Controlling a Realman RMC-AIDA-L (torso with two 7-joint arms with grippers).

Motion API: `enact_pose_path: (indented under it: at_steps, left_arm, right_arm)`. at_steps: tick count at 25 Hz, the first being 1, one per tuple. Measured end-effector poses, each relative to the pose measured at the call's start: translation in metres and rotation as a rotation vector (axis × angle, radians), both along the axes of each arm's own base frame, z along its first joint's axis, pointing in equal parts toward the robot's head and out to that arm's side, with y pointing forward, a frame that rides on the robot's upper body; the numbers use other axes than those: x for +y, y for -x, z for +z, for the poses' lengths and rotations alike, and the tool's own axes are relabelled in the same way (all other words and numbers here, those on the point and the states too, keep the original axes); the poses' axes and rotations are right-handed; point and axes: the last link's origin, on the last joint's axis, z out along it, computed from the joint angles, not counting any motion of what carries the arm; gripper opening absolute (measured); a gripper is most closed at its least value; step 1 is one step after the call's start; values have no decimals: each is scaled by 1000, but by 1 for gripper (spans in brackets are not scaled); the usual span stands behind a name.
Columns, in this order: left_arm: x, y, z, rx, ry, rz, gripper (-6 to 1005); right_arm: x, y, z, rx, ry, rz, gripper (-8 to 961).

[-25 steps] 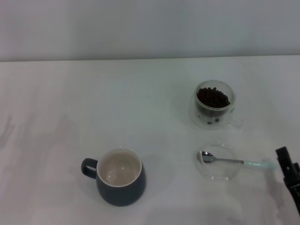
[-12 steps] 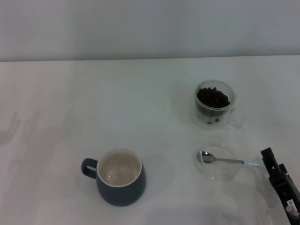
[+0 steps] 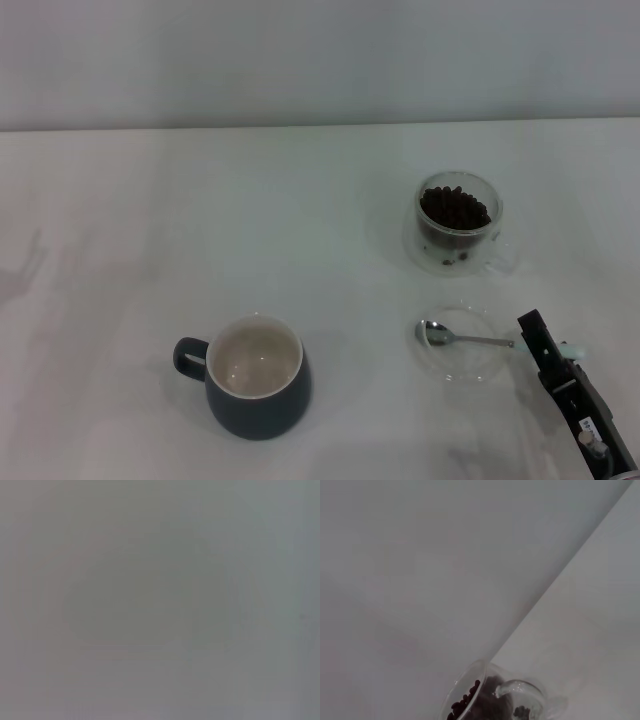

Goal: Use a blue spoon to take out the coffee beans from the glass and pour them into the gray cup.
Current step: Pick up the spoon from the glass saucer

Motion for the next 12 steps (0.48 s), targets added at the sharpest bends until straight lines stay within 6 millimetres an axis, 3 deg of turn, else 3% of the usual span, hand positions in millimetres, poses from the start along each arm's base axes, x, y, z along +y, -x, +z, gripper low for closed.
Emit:
enact_pose_path:
  at_steps: [8, 12]
  left_arm:
    - [0, 0, -1, -3, -1, 1, 862]
    - [0, 0, -1, -3, -1, 1, 862]
  right_arm:
    - [0, 0, -1, 5, 5, -2, 731]
    - [0, 0, -2, 9, 14, -4, 542]
